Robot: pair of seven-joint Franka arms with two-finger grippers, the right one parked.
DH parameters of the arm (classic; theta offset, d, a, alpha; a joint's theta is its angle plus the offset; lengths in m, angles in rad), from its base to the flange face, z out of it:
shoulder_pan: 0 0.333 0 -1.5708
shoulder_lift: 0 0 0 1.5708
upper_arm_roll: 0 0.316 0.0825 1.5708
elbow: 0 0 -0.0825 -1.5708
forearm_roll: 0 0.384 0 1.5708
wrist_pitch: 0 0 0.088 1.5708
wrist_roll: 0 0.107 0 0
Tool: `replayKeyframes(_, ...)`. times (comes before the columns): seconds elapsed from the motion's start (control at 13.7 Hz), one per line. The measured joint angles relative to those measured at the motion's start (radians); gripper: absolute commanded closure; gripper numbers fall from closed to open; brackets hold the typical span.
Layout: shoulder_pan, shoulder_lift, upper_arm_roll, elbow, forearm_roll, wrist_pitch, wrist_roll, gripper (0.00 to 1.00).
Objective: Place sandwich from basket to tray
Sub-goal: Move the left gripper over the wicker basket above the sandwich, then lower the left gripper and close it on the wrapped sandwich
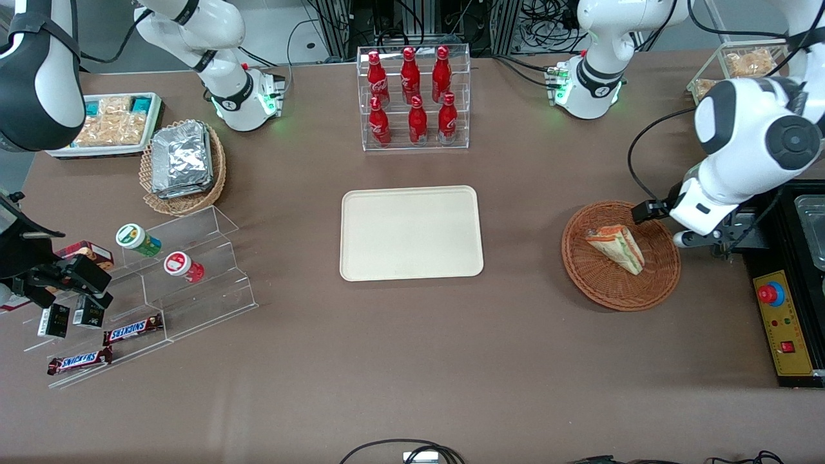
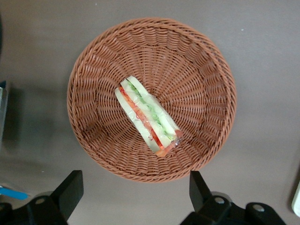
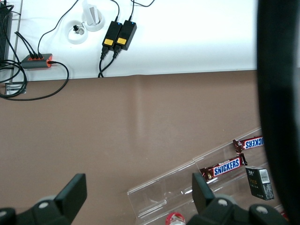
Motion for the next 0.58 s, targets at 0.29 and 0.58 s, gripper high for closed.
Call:
replayKeyframes(0.29,0.0,0.005,0.001,-0.05,0.002,0.075,-0.129,0.0)
replayKeyframes(0.58,-0.001,0.034,0.0,-0.133,0.003,0.231,-0.295,0.0)
